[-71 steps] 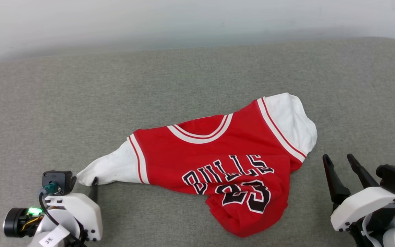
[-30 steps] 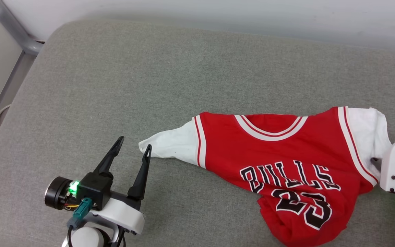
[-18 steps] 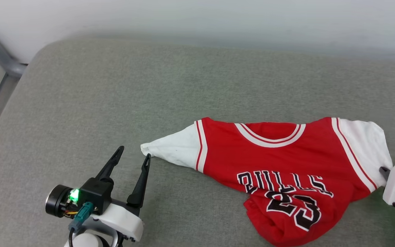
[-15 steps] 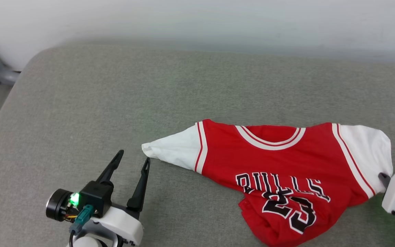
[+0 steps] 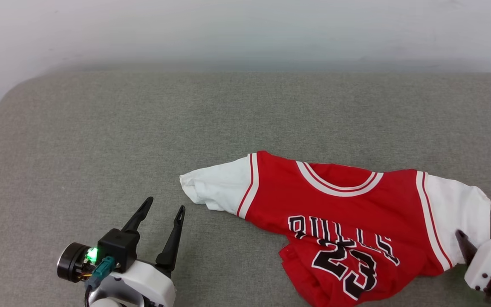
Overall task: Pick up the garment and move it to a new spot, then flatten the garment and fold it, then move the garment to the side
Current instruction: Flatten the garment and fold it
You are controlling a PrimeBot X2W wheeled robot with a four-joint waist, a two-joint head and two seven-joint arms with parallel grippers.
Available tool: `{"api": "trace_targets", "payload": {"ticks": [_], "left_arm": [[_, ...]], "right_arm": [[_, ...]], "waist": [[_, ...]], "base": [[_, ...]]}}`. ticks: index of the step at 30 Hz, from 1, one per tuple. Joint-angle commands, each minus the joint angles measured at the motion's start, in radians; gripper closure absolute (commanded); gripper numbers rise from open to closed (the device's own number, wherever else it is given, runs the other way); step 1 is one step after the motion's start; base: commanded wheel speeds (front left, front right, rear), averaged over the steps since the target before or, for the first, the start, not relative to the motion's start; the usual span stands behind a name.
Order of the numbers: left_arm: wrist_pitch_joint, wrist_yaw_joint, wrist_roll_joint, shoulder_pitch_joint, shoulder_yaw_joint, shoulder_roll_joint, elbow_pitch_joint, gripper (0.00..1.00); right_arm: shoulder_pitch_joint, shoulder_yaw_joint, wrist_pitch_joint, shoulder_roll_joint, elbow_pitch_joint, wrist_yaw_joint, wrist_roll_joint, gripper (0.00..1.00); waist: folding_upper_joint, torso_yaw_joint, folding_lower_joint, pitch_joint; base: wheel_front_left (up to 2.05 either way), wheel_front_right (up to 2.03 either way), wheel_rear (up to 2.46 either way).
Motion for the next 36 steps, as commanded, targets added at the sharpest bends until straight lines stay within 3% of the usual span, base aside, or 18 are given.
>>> {"api": "trace_targets", "payload": {"ticks": [1, 3, 9, 15, 19, 22, 26, 31, 36], "left_arm": [[-0.009, -0.002, -0.013, 0.005, 0.005, -0.003, 0.002, 0.0], [-0.016, -0.001, -0.029, 0.005, 0.012, -0.009, 0.0, 0.0], [-0.042, 0.01, -0.059, 0.004, 0.037, -0.019, -0.011, 0.0], [-0.07, 0.001, -0.097, 0.003, 0.058, -0.042, -0.044, 0.0], [-0.035, -0.021, -0.112, -0.037, 0.063, -0.01, -0.064, 0.0], [0.085, -0.047, -0.142, -0.097, 0.053, 0.037, -0.067, 0.0], [0.354, -0.072, -0.221, -0.205, 0.024, 0.118, -0.061, 0.0], [0.682, -0.083, -0.322, -0.346, -0.015, 0.219, -0.052, 0.0], [0.904, -0.085, -0.425, -0.44, -0.054, 0.285, -0.032, 0.0]], "right_arm": [[-0.01, 0.036, -0.048, -0.009, -0.037, -0.001, -0.007, 0.0], [-0.001, 0.078, -0.106, -0.045, -0.074, -0.001, -0.037, 0.0], [0.024, 0.152, -0.253, -0.067, -0.178, -0.001, -0.03, 0.0], [0.076, 0.153, -0.389, -0.016, -0.296, -0.001, -0.016, 0.0], [0.092, 0.143, -0.425, 0.035, -0.365, -0.001, -0.029, 0.0], [0.082, 0.15, -0.423, 0.054, -0.404, -0.001, -0.041, 0.0], [0.065, 0.148, -0.423, 0.072, -0.439, -0.001, -0.058, 0.0], [0.058, 0.151, -0.422, 0.094, -0.47, -0.001, -0.077, 0.0], [0.044, 0.158, -0.432, 0.113, -0.475, -0.001, -0.081, 0.0]], "waist": [[-0.0001, -0.011, 0.0001, -0.009], [-0.0001, -0.022, 0.0001, -0.016], [-0.0001, -0.046, 0.0001, -0.031], [-0.0001, -0.067, 0.0001, -0.018], [-0.0001, -0.085, 0.0001, 0.019], [-0.0001, -0.101, 0.0001, 0.055], [-0.0001, -0.12, 0.0001, 0.094], [-0.0001, -0.139, 0.0001, 0.14], [-0.0001, -0.158, 0.0001, 0.179]], "base": [[0.0, 0.0, 0.0], [0.0, 0.0, 0.0], [0.0, 0.0, 0.0], [0.0, 0.0, 0.0], [0.0, 0.0, 0.0], [0.0, 0.0, 0.0], [0.0, 0.0, 0.0], [0.0, 0.0, 0.0], [0.0, 0.0, 0.0]]}}
